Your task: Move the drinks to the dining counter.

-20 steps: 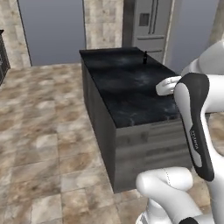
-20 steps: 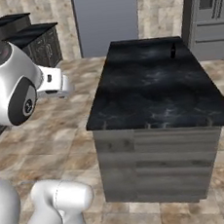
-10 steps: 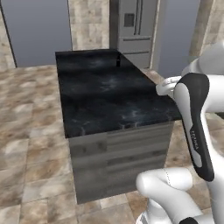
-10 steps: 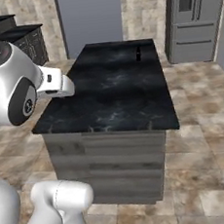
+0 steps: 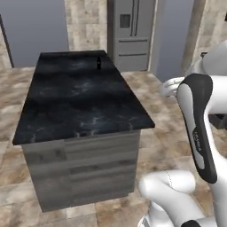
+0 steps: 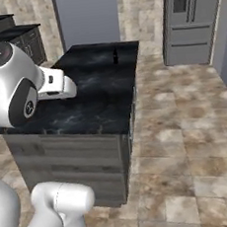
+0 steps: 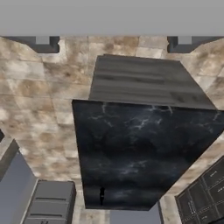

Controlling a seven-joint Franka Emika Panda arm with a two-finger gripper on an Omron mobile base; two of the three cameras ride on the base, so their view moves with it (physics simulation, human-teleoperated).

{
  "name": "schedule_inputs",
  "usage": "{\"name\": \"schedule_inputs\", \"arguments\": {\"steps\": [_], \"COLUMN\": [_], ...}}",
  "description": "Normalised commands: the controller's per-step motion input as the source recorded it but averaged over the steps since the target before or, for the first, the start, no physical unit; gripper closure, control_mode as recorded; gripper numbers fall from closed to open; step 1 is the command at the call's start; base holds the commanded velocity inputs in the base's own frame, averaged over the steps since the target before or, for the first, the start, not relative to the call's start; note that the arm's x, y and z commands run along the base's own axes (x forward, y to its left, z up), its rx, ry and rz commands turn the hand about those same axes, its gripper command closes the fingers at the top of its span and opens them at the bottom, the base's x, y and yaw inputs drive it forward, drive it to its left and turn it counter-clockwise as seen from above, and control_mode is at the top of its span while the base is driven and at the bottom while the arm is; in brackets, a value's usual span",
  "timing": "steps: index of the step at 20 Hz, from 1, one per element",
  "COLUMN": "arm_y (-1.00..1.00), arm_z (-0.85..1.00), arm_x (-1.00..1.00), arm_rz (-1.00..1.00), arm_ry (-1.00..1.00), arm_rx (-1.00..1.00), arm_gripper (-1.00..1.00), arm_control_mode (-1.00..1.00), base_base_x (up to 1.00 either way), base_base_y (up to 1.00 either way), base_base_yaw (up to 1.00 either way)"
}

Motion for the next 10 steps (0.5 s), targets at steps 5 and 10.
{"name": "schedule_inputs", "arguments": {"steps": [5,10], "arm_y": [0.0,0.0], "arm_z": [0.0,0.0], "arm_x": [0.0,0.0], "arm_rz": [0.0,0.0], "arm_ry": [0.0,0.0], "arm_rx": [0.0,0.0], "arm_gripper": [-1.0,-1.0], "arm_control_mode": [1.0,1.0], "base_base_x": [-0.26,-0.58], "base_base_y": [-0.88,-0.28], "base_base_yaw": [0.58,0.9]}}
